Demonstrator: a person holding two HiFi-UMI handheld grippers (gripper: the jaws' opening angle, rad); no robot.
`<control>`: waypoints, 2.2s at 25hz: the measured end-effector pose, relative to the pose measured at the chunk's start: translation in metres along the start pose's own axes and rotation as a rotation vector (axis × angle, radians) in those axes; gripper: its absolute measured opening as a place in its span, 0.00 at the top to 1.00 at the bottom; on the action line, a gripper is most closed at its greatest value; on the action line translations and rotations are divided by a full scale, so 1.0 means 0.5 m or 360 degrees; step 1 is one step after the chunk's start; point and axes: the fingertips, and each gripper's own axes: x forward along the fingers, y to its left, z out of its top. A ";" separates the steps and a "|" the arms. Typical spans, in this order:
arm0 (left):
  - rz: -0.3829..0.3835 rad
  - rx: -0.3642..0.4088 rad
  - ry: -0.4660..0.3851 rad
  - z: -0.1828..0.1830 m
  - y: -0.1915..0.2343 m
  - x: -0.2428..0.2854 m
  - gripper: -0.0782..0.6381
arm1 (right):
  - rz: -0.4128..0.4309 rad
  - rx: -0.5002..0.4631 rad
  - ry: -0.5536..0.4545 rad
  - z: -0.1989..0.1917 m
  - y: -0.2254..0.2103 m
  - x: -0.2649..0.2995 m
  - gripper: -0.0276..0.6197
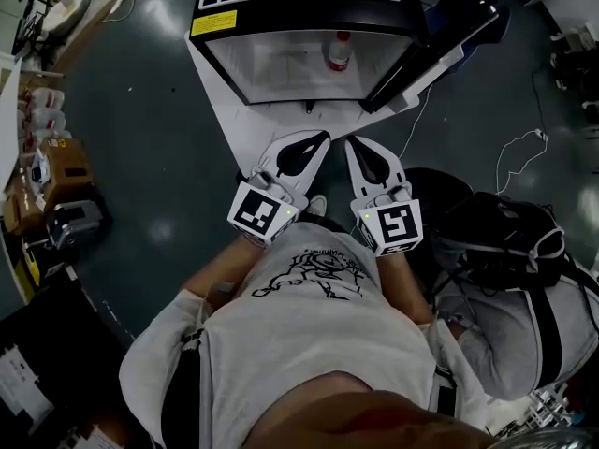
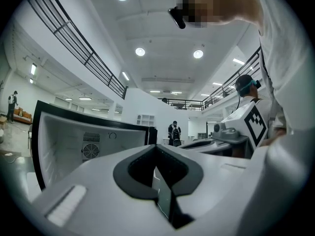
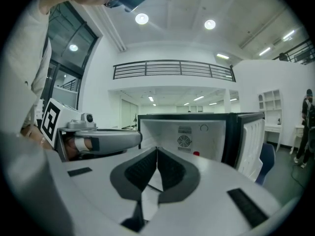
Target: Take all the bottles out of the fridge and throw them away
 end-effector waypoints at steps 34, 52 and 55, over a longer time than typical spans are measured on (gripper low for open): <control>0.0044 0.0041 0.0097 -0.107 0.179 0.095 0.88 | -0.0079 -0.0035 0.0053 -0.079 -0.097 0.183 0.87; 0.0104 0.0025 0.0102 -0.171 0.256 0.173 0.88 | -0.0179 -0.0048 0.0080 -0.129 -0.214 0.288 0.79; 0.0117 0.0039 0.0109 -0.180 0.272 0.185 0.88 | -0.0186 -0.0069 0.0091 -0.143 -0.222 0.305 0.76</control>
